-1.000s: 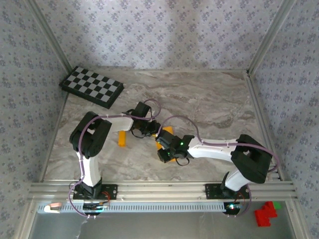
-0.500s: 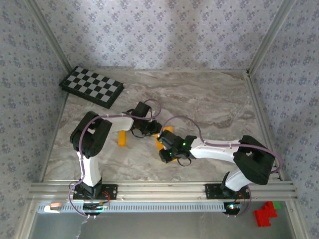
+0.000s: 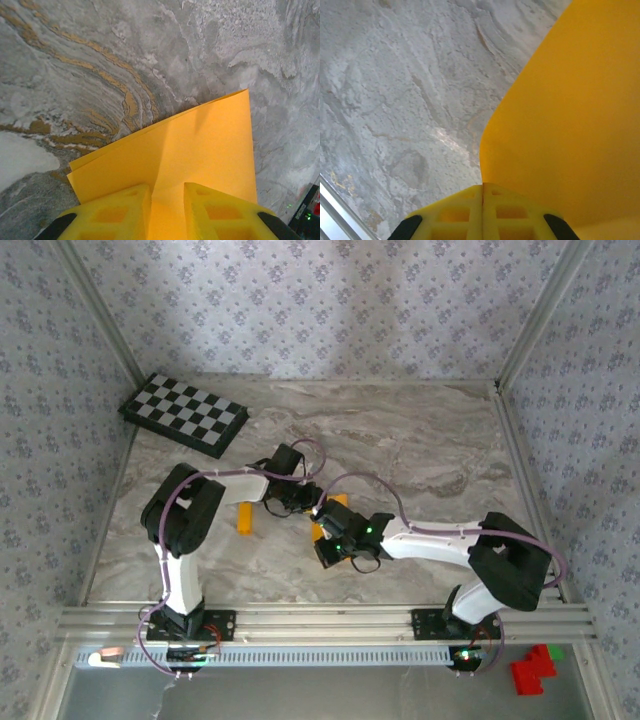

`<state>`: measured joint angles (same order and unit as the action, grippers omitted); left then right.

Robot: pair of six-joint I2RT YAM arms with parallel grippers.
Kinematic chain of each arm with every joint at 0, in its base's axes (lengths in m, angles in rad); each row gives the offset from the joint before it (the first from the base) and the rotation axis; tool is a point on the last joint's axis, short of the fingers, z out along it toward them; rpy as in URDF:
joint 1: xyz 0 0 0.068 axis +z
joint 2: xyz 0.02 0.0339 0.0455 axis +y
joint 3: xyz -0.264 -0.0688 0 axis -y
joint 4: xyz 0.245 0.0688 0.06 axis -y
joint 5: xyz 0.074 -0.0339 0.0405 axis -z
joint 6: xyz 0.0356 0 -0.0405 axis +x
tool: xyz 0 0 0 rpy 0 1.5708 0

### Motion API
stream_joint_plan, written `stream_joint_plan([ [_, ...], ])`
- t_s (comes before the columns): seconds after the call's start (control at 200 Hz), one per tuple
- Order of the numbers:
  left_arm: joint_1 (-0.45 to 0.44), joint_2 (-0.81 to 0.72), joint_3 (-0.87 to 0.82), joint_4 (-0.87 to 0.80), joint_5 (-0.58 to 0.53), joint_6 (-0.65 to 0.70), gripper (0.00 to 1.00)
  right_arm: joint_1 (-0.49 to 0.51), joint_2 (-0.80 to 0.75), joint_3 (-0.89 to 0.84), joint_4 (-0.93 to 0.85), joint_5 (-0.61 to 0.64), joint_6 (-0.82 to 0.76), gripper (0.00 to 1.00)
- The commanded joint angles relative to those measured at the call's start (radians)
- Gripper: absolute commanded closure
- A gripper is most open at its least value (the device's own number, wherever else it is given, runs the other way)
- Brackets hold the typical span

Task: Fold a paper plane with a square sheet of paper (pick it up from the middle)
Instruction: Third fold the triangle at the center of the table.

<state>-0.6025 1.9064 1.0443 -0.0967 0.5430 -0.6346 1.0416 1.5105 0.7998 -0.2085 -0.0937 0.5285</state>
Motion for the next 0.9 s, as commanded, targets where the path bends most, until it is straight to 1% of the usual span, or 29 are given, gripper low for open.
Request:
stream_joint_plan([
  [0.0, -0.004, -0.006, -0.056, -0.093, -0.068, 0.032, 0.75, 0.016, 0.001, -0.002, 0.021, -0.025, 0.031, 0.94],
  [0.315, -0.004, -0.074, -0.071, -0.099, -0.065, 0.021, 0.74, 0.022, 0.008, -0.027, 0.045, -0.024, 0.054, 0.94],
  [0.57, -0.013, -0.102, -0.048, -0.096, -0.036, 0.000, 0.72, 0.019, 0.031, -0.042, 0.078, -0.031, 0.059, 0.94],
  [0.71, -0.029, -0.095, -0.031, -0.096, -0.032, -0.001, 0.72, 0.012, 0.034, -0.044, 0.082, -0.033, 0.058, 0.94],
  [0.895, -0.031, -0.045, -0.030, -0.098, -0.047, 0.007, 0.72, 0.004, 0.021, -0.048, 0.082, -0.034, 0.056, 0.94],
])
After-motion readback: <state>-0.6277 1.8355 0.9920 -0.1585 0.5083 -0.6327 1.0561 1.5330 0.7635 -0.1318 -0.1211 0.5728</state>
